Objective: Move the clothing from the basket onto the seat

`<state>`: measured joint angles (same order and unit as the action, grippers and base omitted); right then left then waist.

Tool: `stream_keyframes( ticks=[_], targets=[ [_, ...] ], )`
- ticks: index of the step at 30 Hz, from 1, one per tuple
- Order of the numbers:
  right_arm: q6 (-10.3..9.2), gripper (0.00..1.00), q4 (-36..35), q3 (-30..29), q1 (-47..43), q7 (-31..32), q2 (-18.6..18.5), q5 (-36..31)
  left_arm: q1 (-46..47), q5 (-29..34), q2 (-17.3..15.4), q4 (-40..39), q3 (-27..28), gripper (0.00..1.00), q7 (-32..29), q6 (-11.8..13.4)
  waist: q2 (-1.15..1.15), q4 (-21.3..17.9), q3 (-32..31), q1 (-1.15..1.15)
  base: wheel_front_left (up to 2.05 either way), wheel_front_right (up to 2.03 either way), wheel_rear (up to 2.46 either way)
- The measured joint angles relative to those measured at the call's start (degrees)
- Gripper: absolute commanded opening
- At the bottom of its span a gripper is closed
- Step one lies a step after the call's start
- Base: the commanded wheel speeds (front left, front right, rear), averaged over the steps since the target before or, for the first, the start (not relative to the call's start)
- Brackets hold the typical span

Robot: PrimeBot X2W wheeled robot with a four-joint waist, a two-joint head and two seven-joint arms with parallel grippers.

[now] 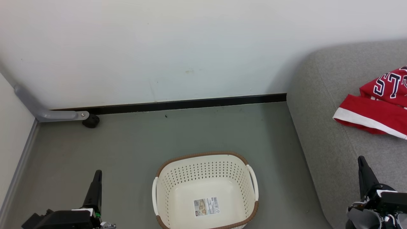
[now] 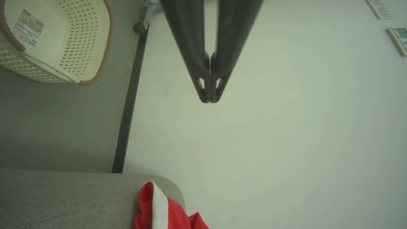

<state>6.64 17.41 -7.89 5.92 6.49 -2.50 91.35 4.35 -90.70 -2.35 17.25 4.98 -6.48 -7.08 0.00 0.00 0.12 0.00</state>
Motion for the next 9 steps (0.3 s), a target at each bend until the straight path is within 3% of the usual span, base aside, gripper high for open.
stream_keyframes(
  ticks=[9],
  targets=[
    [0.00,0.00,0.0,0.0,0.0,0.0,0.0,0.0,0.0,0.0,0.0,0.0,0.0,0.00,0.0,0.0,0.00,0.0,0.0,0.00,0.00,0.00,0.00]
  ],
)
